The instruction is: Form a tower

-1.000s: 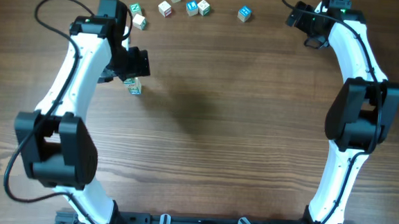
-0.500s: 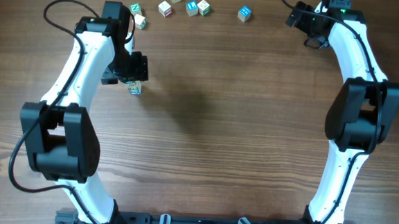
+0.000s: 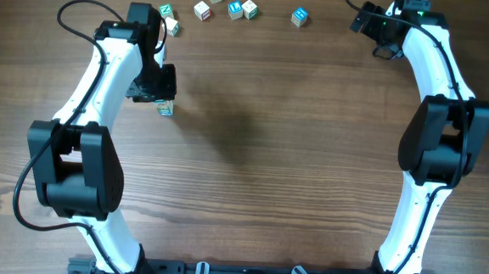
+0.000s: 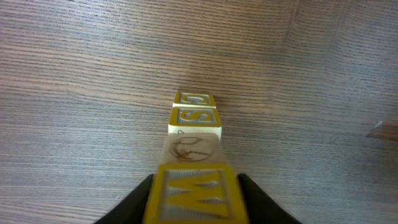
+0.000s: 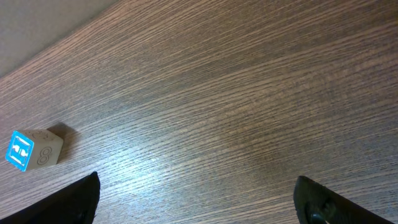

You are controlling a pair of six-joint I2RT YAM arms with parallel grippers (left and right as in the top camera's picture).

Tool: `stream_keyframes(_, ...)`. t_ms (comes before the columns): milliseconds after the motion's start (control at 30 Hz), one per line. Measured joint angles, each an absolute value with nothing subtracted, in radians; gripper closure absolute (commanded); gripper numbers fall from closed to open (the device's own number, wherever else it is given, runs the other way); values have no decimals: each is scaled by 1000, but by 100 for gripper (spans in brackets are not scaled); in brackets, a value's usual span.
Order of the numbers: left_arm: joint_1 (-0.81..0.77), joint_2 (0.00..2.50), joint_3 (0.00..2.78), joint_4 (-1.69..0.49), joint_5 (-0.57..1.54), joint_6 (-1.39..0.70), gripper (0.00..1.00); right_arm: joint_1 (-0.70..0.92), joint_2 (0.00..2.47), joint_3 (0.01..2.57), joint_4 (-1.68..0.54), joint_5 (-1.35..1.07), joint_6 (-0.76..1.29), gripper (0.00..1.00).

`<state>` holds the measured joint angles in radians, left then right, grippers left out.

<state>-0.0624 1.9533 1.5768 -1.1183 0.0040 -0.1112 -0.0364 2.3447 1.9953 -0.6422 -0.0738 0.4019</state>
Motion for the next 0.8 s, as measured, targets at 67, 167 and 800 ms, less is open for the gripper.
stream_keyframes(67,-62,1953,1577,-1120,-3,-113,70,-36,2345,1995,-642,-74,402,0)
stream_keyframes(167,-62,1953,1577,-1121,-5,-113,68,-36,2345,1995,-642,-74,402,0)
stream_keyframes(800,-43,1953,1681,-1145,-10,-113,0,-36,2345,1995,-642,-74,402,0)
